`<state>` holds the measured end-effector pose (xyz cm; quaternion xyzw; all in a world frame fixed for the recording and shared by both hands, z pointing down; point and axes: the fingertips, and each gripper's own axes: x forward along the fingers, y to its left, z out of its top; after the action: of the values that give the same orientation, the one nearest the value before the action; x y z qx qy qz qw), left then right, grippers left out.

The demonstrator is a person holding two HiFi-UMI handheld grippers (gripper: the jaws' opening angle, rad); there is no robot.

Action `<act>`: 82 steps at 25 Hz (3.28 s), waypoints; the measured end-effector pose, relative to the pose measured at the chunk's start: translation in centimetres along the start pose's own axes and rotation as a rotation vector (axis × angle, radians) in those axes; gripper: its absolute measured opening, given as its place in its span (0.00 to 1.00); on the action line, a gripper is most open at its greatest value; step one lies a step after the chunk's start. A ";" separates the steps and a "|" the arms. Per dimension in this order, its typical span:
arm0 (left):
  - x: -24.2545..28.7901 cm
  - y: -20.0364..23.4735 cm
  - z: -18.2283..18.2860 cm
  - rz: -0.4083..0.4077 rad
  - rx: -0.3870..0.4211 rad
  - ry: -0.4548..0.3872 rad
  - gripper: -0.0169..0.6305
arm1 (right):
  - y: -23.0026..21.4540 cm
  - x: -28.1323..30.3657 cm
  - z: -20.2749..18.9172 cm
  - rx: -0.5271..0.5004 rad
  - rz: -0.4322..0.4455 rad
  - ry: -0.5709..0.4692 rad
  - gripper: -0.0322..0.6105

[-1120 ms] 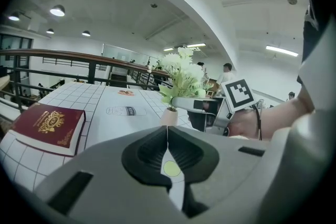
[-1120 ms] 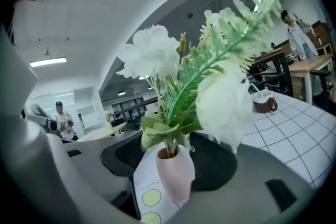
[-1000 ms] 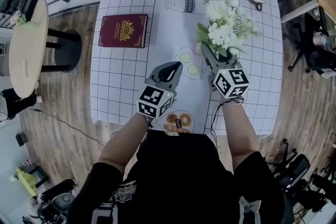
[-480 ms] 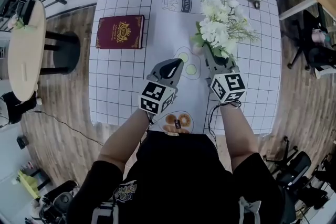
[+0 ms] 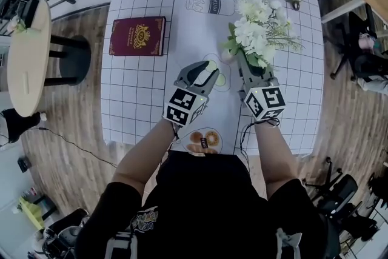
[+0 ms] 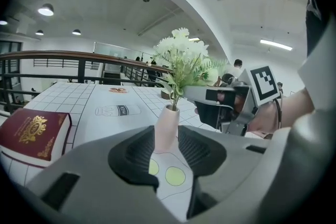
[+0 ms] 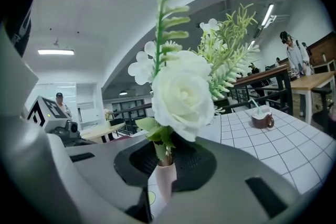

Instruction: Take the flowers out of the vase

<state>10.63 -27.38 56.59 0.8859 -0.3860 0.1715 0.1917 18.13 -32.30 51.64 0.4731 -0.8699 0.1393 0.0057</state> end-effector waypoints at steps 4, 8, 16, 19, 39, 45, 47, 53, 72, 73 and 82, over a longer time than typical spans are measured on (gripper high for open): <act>1.3 -0.3 0.3 -0.017 0.047 0.006 0.29 | 0.1 -0.3 0.7 0.003 -0.003 -0.018 0.13; 3.1 -0.5 1.4 -0.029 0.103 -0.007 0.33 | 0.1 -0.6 1.6 0.000 -0.002 -0.036 0.13; 6.2 -0.6 2.0 -0.054 0.196 0.001 0.39 | 0.5 -1.0 3.8 -0.013 0.010 -0.081 0.12; 6.9 -0.6 1.8 -0.048 0.199 0.006 0.39 | 0.6 -1.2 4.7 -0.019 0.017 -0.098 0.12; 6.7 -0.5 1.5 -0.033 0.165 0.000 0.38 | 0.0 -4.7 10.5 -0.027 -0.027 -0.225 0.12; 4.7 -0.9 2.2 -0.025 0.150 -0.038 0.38 | -0.3 -6.0 11.1 -0.033 -0.049 -0.239 0.12; 3.8 -0.8 2.7 -0.019 0.138 -0.059 0.38 | -0.1 -6.5 11.2 -0.037 -0.056 -0.236 0.12; -0.3 -1.5 3.7 -0.039 0.114 -0.115 0.38 | 1.8 -8.4 10.9 -0.054 -0.090 -0.222 0.11; -17.1 -2.0 1.8 -0.144 0.059 -0.141 0.05 | 15.9 -12.7 6.5 -0.030 -0.156 -0.153 0.11; -18.1 -2.0 1.6 -0.148 0.056 -0.141 0.05 | 16.7 -12.9 6.3 -0.030 -0.158 -0.150 0.11; -25.7 -2.1 -1.5 -0.206 0.067 -0.136 0.04 | 23.8 -15.1 4.1 -0.024 -0.198 -0.150 0.11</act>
<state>-4.59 -9.51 45.86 0.9364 -0.2991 0.1034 0.1519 7.39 -8.68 39.89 0.5658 -0.8184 0.0920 -0.0401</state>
